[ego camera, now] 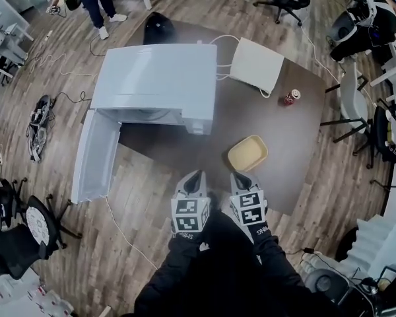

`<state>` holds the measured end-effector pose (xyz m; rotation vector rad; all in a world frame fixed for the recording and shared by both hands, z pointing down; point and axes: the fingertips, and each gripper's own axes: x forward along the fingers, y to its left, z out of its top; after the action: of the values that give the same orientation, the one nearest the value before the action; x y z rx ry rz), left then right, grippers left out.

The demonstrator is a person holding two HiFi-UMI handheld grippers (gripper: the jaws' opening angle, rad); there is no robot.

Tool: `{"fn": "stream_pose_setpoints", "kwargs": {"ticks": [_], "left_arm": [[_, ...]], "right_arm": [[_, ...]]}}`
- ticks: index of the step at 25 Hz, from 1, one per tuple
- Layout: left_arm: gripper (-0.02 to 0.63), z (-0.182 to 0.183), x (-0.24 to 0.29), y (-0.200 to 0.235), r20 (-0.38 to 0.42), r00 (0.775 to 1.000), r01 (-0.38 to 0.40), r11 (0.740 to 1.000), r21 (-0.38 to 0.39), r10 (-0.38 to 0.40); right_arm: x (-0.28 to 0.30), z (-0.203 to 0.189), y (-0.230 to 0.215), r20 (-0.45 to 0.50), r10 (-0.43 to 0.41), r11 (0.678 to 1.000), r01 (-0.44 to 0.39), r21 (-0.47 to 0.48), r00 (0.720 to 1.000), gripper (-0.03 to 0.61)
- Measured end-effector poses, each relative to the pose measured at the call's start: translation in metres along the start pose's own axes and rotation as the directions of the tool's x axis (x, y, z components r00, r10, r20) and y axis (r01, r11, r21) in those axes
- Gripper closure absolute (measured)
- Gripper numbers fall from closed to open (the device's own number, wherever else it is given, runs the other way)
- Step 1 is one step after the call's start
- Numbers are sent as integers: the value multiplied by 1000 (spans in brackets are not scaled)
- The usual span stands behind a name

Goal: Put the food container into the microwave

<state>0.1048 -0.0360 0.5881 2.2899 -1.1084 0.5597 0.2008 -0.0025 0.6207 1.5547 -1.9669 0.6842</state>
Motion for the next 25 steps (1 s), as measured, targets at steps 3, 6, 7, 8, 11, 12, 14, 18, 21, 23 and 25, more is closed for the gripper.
{"fn": "stream_pose_setpoints", "kwargs": {"ticks": [3, 6, 7, 8, 11, 12, 14, 18, 21, 23, 25], "left_arm": [[580, -12, 20, 6, -35, 999, 7, 1000, -6, -7], [580, -29, 35, 13, -90, 996, 5, 1000, -16, -7], [580, -35, 38, 14, -107, 994, 6, 1000, -21, -9], [580, -40, 41, 15, -121, 993, 8, 1000, -26, -11], [580, -50, 51, 17, -141, 990, 11, 999, -37, -16], [580, -52, 54, 18, -148, 989, 11, 999, -39, -17], [580, -58, 59, 21, -163, 986, 10, 999, -42, -17], [580, -65, 66, 29, -186, 982, 8, 999, -49, -17], [580, -67, 68, 34, -194, 981, 2, 999, -51, -12], [580, -70, 68, 38, -199, 980, -3, 999, -54, -8], [580, -72, 67, 40, -201, 980, -7, 998, -57, -5]], "right_arm": [[21, -16, -10, -40, -6, 1000, 6, -2, 999, 554], [42, -33, -17, -92, -8, 1000, 8, -1, 996, 554], [47, -36, -19, -107, -6, 1000, 7, 1, 994, 554], [53, -40, -21, -118, -5, 1000, 5, 2, 993, 554], [70, -47, -28, -148, 0, 1000, -1, -11, 989, 552], [76, -50, -30, -160, 0, 1000, -3, -18, 987, 549], [87, -57, -34, -192, 4, 999, -11, -36, 981, 505], [102, -70, -39, -258, -4, 996, -19, -83, 966, 491], [109, -82, -39, -324, -7, 994, -30, -107, 946, 491], [113, -87, -38, -346, -9, 992, -35, -120, 938, 494], [114, -90, -38, -348, -20, 991, -27, -131, 937, 514]]}}
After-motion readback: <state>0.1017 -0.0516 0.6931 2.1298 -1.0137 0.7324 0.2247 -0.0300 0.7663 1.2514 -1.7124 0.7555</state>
